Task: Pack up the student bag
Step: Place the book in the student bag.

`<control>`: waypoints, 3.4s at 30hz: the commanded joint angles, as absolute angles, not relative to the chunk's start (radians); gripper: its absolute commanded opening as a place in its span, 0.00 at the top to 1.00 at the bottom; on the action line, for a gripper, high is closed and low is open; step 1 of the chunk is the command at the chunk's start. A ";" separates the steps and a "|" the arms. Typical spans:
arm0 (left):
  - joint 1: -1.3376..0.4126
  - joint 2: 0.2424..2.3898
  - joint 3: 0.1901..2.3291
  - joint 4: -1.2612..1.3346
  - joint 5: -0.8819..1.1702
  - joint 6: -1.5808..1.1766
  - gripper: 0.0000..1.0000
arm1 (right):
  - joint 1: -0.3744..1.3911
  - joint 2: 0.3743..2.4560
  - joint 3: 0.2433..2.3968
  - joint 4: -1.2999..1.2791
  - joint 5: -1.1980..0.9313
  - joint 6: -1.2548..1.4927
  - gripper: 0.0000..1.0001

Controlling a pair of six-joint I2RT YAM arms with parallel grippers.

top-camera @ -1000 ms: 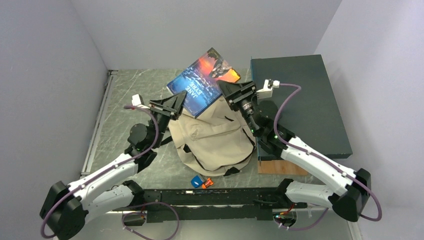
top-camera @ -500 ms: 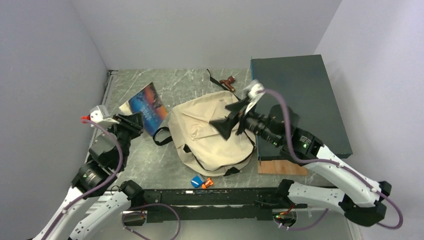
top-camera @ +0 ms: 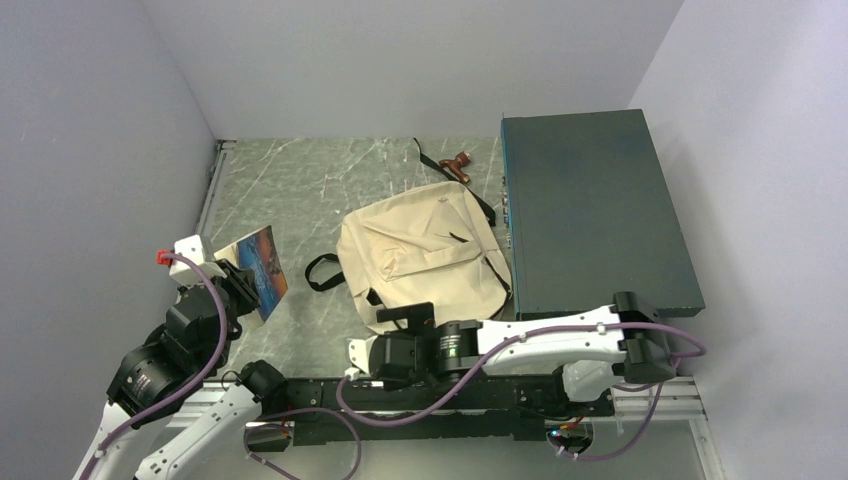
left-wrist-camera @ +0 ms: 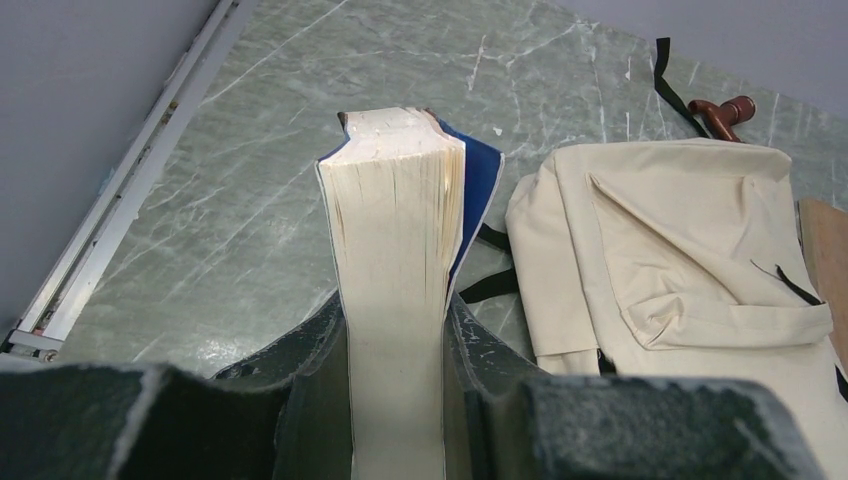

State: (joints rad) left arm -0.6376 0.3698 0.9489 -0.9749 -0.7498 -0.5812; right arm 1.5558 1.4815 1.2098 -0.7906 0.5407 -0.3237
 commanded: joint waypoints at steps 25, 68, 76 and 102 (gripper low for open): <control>-0.640 0.347 0.993 -0.843 -0.689 -0.634 1.00 | 1.364 1.736 1.319 -0.716 0.908 -0.154 0.67; -0.640 0.447 1.108 -0.621 -0.229 -0.868 1.00 | 1.011 1.843 2.040 -0.772 0.443 0.258 1.00; -0.640 0.410 0.941 -0.501 -0.156 -1.057 1.00 | 1.011 1.806 2.052 -0.785 0.425 0.279 0.95; -0.641 0.525 0.442 0.409 -0.322 -1.406 1.00 | 1.022 1.734 2.026 -0.783 0.349 0.324 1.00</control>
